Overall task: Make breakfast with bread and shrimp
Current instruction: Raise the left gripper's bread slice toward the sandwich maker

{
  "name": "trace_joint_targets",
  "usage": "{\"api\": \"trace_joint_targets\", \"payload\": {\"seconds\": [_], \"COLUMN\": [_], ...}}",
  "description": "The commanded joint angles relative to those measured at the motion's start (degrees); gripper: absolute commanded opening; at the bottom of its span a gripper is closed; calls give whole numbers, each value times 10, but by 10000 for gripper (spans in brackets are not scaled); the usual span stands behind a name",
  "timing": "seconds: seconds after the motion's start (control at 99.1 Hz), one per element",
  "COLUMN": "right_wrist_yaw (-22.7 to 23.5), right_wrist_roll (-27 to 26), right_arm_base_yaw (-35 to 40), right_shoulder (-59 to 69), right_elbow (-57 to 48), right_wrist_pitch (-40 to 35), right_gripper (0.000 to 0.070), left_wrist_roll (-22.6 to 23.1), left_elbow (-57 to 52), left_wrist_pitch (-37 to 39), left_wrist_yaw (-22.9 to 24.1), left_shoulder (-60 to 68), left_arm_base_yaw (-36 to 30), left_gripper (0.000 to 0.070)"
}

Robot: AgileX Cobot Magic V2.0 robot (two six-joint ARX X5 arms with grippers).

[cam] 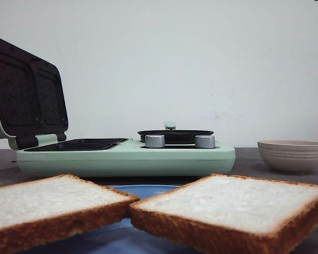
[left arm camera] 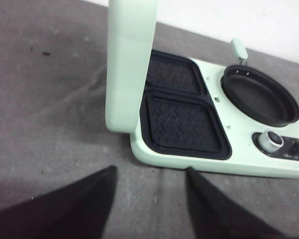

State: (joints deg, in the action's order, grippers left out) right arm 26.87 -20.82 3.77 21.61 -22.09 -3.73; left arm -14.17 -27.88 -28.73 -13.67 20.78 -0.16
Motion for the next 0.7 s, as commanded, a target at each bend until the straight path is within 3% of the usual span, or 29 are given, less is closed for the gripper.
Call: {"api": "trace_joint_targets", "payload": {"seconds": [0.0, 0.182, 0.343, 0.686], "right_wrist_yaw": [1, 1, 1, 2], "right_wrist_roll": [3, 2, 0, -24], "right_arm_base_yaw": [5, 16, 25, 30], "right_shoulder": [-1, -1, -1, -1], "right_elbow": [-8, -8, -8, -8], "right_wrist_pitch": [1, -10, -15, -29], "right_gripper": [390, 390, 390, 390], "left_wrist_roll": [-5, -44, -95, -110], "left_elbow": [-6, -6, -6, -6], "left_wrist_pitch": [-1, -22, -24, -88], "left_wrist_yaw": [-1, -22, -89, -150], "left_shoulder": [1, 8, 42, 155], "left_arm_base_yaw": [0, 0, -2, -28], "left_gripper": [314, 314, 313, 314]}}
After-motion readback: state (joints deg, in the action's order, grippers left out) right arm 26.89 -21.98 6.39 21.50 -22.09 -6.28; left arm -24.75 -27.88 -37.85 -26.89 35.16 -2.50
